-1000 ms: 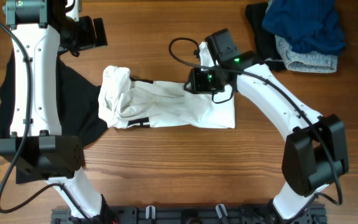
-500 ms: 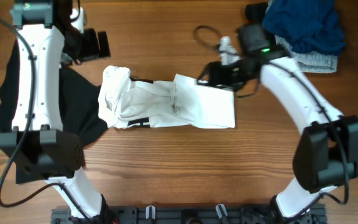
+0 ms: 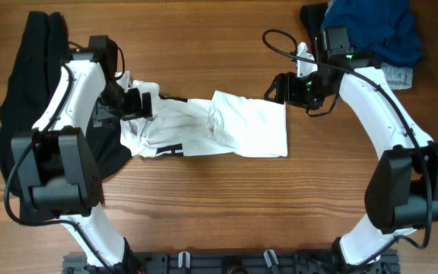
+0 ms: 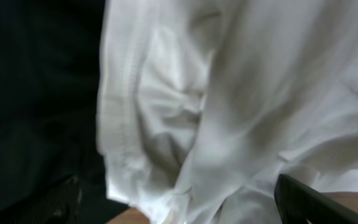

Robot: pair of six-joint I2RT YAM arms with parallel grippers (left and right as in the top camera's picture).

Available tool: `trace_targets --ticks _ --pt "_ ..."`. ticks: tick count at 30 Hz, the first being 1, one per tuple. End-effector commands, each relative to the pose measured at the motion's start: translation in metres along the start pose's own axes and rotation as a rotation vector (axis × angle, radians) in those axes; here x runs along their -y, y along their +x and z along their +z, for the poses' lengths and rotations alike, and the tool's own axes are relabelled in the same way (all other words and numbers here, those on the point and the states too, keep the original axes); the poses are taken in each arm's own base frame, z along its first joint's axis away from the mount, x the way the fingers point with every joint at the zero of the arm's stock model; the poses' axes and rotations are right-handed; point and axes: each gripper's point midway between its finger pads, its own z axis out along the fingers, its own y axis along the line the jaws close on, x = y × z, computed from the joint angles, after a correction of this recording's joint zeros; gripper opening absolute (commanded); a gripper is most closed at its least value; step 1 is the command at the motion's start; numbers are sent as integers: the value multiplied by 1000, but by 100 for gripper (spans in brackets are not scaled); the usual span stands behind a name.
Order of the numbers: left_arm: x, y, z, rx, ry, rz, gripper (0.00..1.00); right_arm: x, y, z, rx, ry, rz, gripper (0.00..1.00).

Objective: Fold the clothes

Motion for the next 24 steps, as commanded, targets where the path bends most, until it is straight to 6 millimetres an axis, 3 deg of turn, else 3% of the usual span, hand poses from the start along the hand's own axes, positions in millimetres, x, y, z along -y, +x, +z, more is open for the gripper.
trace_targets --ticks 1,3,7,8,9,10,14,18,21,24 --pt "13 2 20 10 100 92 99 -5 -5 -13 36 13 -40 74" --pt "12 1 27 21 101 93 95 -5 -4 -13 31 14 -37 73" --pt "12 5 36 15 108 92 69 -4 -3 -13 29 14 -36 74" --pt "12 6 36 13 108 92 57 -4 -3 -13 29 14 -36 74" --pt "11 6 36 14 108 91 20 -4 -3 -13 29 14 -36 73" --pt "12 5 36 19 108 92 5 -4 -3 -13 29 14 -35 74" --pt "14 -6 20 52 109 98 4 -4 1 -12 14 15 -26 73" --pt "23 -17 -34 121 112 108 4 0 20 -6 -54 16 7 69" --pt "29 -22 -78 210 117 106 4 7 33 4 -85 17 24 60" --pt "38 -18 -100 264 150 107 4 6 45 17 -102 -37 35 46"
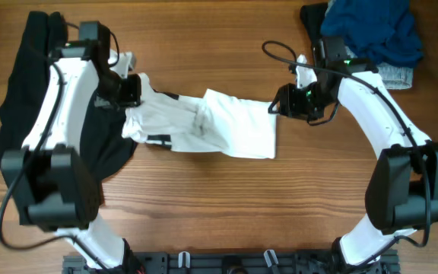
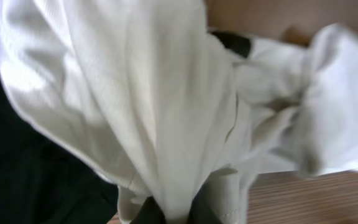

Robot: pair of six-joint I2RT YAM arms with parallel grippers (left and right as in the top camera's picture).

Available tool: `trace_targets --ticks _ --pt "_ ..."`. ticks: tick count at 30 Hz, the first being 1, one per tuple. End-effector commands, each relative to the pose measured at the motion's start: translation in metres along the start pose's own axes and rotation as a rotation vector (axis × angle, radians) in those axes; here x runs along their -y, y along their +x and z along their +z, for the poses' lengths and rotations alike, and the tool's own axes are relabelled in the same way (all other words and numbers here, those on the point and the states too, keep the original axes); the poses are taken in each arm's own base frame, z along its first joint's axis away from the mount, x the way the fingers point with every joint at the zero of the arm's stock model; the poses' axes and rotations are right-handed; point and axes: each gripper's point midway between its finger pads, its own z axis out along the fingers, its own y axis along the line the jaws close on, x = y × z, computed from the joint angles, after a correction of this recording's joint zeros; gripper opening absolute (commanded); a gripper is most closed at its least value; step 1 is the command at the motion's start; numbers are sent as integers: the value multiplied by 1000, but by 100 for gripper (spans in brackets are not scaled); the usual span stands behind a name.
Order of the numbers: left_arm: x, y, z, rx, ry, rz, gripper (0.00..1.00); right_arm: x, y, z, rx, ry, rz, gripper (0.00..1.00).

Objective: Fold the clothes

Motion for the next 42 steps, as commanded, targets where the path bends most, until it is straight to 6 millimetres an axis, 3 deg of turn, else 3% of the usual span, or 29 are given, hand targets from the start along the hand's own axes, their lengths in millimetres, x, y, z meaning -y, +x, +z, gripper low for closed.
trace_targets --ticks 1,5,7,9,12,14,16,23,25,28,31,32,33,34,38,40,42 --pt "22 -5 -38 97 57 10 4 -7 13 9 -9 -71 -7 41" --pt "46 0 -32 74 81 65 4 -5 14 20 7 -95 20 19" --pt "73 2 -28 75 106 133 4 -5 11 21 23 -102 11 6" --pt "98 5 -24 79 127 199 4 -11 6 19 42 -135 -3 4" --pt "153 16 -12 78 161 334 4 -23 -10 4 89 -211 -22 4" --pt "181 26 0 60 177 408 4 -25 -25 -18 143 -244 -26 4" --pt "207 41 20 16 187 468 4 -27 -44 -59 237 -272 -47 4" --pt "254 70 66 -58 205 542 4 -1 -71 -186 561 -221 -27 4" --pt "262 73 66 -48 214 564 4 12 -69 -208 616 -205 9 4" --pt "274 67 63 -11 245 538 4 23 -63 -210 606 -191 36 4" --pt "289 72 59 -24 332 545 22 25 -60 -206 588 -187 36 4" --pt "296 76 57 -30 367 554 47 25 -61 -206 591 -187 34 4" --pt "299 77 57 -28 372 562 84 25 -62 -207 595 -187 32 4" --pt "303 78 57 -21 377 571 100 25 -62 -207 598 -187 31 4" --pt "307 62 44 33 399 541 100 25 -62 -207 597 -186 29 4" --pt "308 42 16 101 425 524 100 25 -62 -207 597 -186 28 4" --pt "306 13 -32 214 455 493 100 25 -62 -207 599 -180 11 9"
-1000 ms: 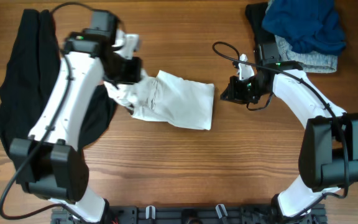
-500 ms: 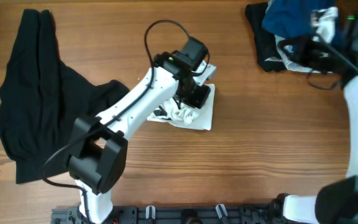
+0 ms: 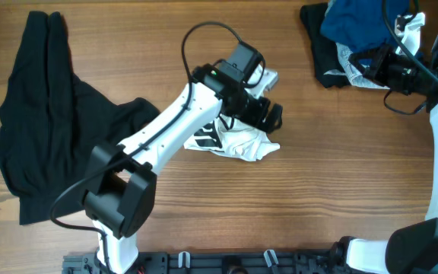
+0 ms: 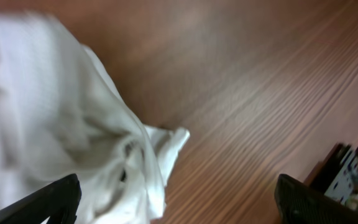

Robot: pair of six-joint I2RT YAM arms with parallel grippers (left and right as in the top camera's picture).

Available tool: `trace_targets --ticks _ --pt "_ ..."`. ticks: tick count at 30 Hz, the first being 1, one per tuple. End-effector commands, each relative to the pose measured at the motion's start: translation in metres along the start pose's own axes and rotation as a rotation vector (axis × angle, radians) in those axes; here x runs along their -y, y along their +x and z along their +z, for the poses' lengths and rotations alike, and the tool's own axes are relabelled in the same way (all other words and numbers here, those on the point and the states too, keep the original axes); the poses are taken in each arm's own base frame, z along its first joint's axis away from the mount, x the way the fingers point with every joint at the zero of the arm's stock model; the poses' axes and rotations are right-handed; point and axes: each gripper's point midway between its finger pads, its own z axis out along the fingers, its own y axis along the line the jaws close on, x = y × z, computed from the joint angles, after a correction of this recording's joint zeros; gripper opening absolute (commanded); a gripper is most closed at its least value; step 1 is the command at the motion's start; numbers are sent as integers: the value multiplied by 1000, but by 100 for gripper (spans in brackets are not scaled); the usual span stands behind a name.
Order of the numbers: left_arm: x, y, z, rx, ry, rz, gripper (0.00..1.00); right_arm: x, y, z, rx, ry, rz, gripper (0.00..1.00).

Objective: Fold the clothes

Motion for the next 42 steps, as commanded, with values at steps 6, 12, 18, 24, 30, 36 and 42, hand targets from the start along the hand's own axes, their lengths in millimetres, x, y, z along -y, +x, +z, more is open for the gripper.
trace_targets --ticks 6,12,18,24,30,36,42 --pt "15 -86 -201 491 -7 19 100 -1 7 12 -44 -21 -26 19" --pt "-66 -63 -271 599 -260 -253 100 -34 72 68 -296 -16 -193 48" --pt "-141 -24 -289 541 -396 -483 100 -53 161 112 -557 0 -279 50" --pt "-193 6 -320 560 -466 -639 100 -57 215 134 -635 2 -315 48" --pt "-201 16 -324 549 -478 -674 100 -59 230 153 -596 25 -337 44" --pt "-202 16 -322 545 -478 -676 100 -61 236 159 -591 37 -577 46" --pt "-210 23 -307 478 -473 -703 100 -59 232 171 -535 2 -737 46"
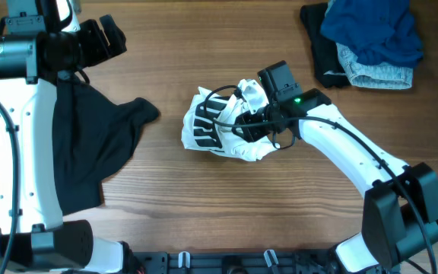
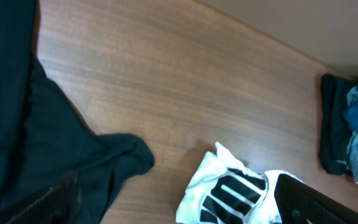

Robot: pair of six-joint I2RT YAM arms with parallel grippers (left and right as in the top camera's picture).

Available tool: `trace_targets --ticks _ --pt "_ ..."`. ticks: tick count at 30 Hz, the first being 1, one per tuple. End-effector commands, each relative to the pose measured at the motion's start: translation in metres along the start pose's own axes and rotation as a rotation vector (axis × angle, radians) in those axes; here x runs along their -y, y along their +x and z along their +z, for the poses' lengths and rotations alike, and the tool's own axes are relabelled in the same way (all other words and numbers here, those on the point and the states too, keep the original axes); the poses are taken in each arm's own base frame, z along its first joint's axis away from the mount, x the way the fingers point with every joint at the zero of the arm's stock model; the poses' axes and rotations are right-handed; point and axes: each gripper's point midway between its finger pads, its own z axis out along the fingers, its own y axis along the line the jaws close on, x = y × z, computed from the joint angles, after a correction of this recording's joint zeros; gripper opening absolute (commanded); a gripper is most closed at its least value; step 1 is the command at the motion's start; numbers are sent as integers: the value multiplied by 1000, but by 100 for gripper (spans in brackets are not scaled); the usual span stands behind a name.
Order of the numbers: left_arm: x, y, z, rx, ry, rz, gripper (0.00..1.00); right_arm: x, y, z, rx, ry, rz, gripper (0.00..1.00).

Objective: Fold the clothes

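The white shirt (image 1: 219,129) with a black print lies crumpled in a heap at the table's middle; it also shows low in the left wrist view as the white shirt (image 2: 229,193). My right gripper (image 1: 243,125) sits against its right side, fingers buried in the cloth, so their state is hidden. A black garment (image 1: 90,148) is spread at the left, also seen as the black garment (image 2: 36,143). My left gripper (image 1: 106,36) is raised high over the far left corner, open, with nothing between its fingers (image 2: 48,202).
A pile of blue, grey and black clothes (image 1: 367,38) lies at the far right corner, appearing at the right edge of the left wrist view as the pile (image 2: 353,134). Bare wood table (image 1: 204,213) lies between the garments.
My left gripper has gone from over the crumpled white shirt at the middle to high above the far left corner. The right gripper has come from the clothes pile to the shirt's right side.
The white shirt lay spread out with a gripper at each end. Then the left gripper was shut on its left end, lifted. Later the shirt was a crumpled heap at the middle, left gripper open over it, right gripper at the pile. Now the right gripper is at the heap.
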Motion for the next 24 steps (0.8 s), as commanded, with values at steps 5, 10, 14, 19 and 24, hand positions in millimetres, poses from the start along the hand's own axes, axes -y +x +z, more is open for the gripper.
trace_targets --ticks 5,10,14,19,24 --pt "-9 10 17 -67 -29 -21 100 10 18 18 -15 25 -81 44" --pt "-9 10 17 -67 -29 -21 100 8 32 24 -44 3 -69 40" --pt "-9 10 17 -67 -29 -21 100 8 37 26 -52 3 -65 30" --pt "-9 10 17 -68 -29 -21 100 8 37 26 -54 4 -13 4" --pt "-10 14 16 -82 -35 -24 100 -14 49 2 -109 -62 162 4"
